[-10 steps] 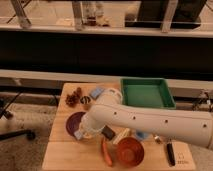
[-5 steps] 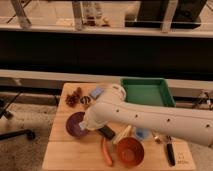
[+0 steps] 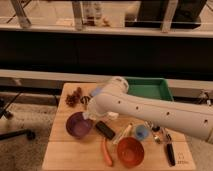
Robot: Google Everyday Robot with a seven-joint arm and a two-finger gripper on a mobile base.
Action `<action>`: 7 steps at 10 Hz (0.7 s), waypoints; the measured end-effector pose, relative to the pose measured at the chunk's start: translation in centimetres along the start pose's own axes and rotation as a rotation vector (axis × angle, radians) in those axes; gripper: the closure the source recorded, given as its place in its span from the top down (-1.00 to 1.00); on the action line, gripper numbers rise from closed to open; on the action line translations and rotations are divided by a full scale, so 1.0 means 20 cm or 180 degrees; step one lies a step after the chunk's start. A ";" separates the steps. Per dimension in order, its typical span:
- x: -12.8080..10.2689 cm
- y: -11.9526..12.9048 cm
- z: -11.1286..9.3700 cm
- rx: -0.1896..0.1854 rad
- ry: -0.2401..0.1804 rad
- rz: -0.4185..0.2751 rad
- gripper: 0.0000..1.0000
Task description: Wipe tray with towel
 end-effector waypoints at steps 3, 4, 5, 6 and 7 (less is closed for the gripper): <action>0.08 -0.10 0.02 0.0065 0.0027 0.0130 -1.00; 0.10 -0.14 0.03 0.0080 0.0027 0.0173 -1.00; 0.14 -0.19 0.05 0.0095 0.0035 0.0217 -1.00; 0.18 -0.24 0.06 0.0110 0.0045 0.0259 -1.00; 0.21 -0.29 0.08 0.0121 0.0043 0.0313 -1.00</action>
